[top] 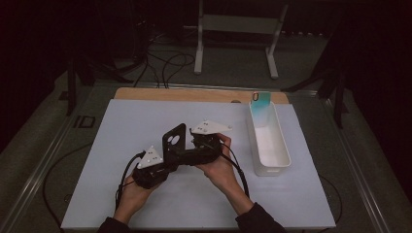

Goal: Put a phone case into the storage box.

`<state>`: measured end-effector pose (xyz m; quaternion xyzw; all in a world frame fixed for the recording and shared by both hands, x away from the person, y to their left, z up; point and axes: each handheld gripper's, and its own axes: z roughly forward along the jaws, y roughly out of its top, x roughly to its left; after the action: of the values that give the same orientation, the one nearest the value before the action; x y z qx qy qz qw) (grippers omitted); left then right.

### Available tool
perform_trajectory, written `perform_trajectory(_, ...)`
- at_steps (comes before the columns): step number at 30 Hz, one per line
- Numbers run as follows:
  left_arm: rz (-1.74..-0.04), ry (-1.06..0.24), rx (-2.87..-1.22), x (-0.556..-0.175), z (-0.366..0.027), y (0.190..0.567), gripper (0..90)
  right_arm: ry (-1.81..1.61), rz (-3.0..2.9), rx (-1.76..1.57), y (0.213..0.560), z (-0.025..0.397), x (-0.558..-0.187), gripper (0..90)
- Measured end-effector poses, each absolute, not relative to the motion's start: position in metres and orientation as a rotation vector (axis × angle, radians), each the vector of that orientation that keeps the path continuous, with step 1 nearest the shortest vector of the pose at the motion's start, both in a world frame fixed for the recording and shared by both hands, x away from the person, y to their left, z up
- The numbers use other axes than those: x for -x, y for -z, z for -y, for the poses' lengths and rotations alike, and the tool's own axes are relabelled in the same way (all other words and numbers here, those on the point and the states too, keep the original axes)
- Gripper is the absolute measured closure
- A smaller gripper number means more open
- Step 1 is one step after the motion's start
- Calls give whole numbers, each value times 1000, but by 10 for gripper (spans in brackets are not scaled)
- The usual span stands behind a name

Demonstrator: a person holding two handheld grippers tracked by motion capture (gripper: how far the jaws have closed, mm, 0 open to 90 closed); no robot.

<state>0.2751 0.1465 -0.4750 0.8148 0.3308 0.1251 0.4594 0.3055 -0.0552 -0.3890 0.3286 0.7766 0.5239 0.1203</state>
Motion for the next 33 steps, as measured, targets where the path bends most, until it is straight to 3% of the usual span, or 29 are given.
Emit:
perform_trajectory(25,-806,-315,-2010,-273,-139,478,855,-1568,-2276,-1003,393,42,-308,107)
perform_trajectory(33,-802,-334,-2016,-273,-139,478,848,-1539,-2277,-984,391,43,-305,138)
